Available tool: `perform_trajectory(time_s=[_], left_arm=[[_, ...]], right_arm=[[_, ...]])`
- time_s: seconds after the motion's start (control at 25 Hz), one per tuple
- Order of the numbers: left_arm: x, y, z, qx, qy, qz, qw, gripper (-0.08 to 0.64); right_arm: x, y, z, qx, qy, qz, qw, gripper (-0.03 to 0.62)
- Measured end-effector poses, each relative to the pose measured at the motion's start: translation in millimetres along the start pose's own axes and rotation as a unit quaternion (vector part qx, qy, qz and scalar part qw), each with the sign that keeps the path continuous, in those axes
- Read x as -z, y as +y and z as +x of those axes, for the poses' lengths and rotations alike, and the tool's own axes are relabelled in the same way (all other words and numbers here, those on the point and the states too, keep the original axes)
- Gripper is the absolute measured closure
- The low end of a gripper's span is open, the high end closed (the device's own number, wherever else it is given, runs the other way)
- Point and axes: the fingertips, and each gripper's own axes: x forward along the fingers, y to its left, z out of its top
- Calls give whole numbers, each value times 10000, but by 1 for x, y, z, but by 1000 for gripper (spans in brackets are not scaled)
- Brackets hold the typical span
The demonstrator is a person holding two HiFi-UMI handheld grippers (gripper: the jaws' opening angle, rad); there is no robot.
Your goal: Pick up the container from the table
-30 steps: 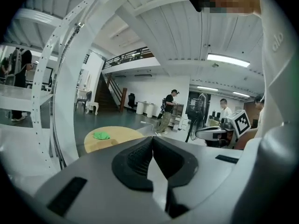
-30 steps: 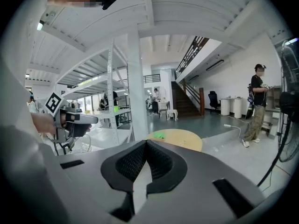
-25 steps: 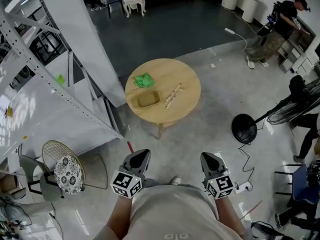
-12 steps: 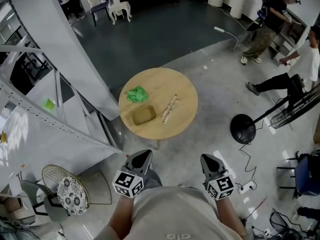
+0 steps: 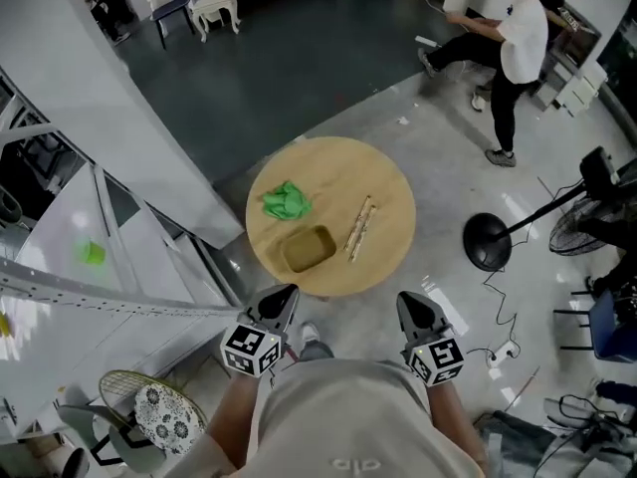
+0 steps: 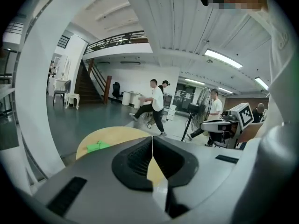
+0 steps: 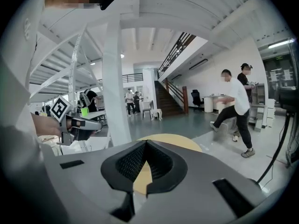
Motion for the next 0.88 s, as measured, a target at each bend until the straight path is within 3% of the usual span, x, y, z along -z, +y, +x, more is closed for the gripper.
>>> perform_trajectory(time_s=[0.36, 0.6, 0.88], left_arm=[[13, 58, 29, 594, 520, 289, 9965, 543], [35, 62, 69, 1067, 1029, 634, 9869, 543], [71, 58, 115, 1254, 1546, 793, 9768, 541]], right_arm=[[-11, 29, 41, 482, 86, 129, 9987, 568], [2, 20, 28, 1022, 204, 399, 9938, 568], [20, -3, -6, 1543, 358, 625, 9854, 568]])
